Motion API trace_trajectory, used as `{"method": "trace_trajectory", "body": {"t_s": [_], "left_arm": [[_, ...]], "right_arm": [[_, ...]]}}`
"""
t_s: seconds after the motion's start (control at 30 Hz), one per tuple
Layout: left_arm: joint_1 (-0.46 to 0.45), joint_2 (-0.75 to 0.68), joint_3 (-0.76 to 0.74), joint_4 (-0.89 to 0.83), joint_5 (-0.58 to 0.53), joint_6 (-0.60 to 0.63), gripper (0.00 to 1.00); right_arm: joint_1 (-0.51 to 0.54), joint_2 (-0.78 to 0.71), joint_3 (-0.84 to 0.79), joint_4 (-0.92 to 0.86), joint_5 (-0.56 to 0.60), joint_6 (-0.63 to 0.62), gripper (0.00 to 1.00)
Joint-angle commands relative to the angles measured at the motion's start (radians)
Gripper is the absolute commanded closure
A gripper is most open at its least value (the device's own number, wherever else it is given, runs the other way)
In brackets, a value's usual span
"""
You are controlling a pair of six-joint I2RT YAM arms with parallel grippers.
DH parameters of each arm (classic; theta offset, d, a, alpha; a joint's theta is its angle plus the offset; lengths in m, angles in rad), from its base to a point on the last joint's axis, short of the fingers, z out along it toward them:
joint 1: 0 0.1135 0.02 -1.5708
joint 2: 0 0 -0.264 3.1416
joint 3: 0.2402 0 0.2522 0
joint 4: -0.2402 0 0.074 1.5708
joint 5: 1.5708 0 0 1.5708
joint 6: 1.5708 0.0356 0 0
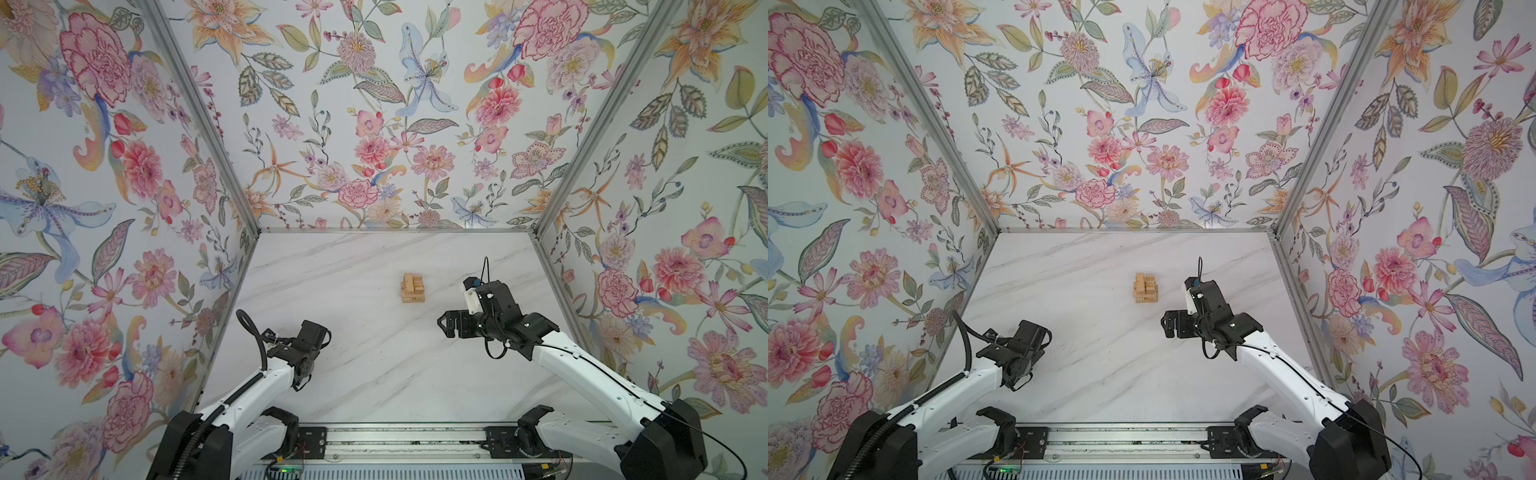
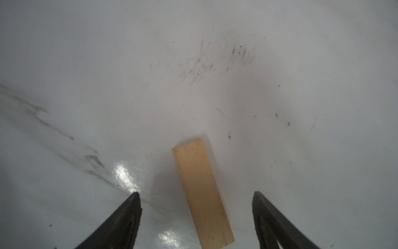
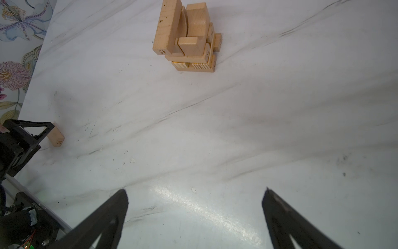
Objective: Build the wood block tower
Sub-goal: 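Lower the left gripper onto another rectangular block near the robot, then close the left gripper on the block and lift it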
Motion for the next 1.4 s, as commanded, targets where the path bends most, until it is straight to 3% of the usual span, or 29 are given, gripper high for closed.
{"method": "trace_trajectory", "body": {"t_s": [0.0, 0.37, 0.63, 0.93, 1.0, 1.37], "left_arm": [[0.021, 0.04, 0.01, 0.022, 0.011, 0.049, 0.18], [0.053, 0.137, -0.001, 0.092, 0.045, 0.091, 0.24], [0.054, 0.222, 0.018, 0.16, 0.085, 0.155, 0.38], [0.042, 0.299, 0.044, 0.21, 0.152, 0.215, 0.64], [0.018, 0.307, 0.054, 0.216, 0.157, 0.218, 0.68], [-0.227, 0.47, 0.24, 0.18, 0.137, 0.181, 0.72]], "right_arm": [[-0.007, -0.013, -0.018, 0.021, -0.021, -0.016, 0.01], [-0.026, -0.039, -0.041, 0.023, -0.023, -0.017, 0.01], [-0.037, -0.067, -0.057, 0.017, -0.03, -0.002, 0.01], [-0.036, -0.1, -0.071, -0.001, -0.015, 0.016, 0.01], [-0.035, -0.104, -0.073, -0.005, -0.015, 0.019, 0.01], [-0.03, -0.137, -0.069, -0.029, -0.005, 0.032, 0.01]]}}
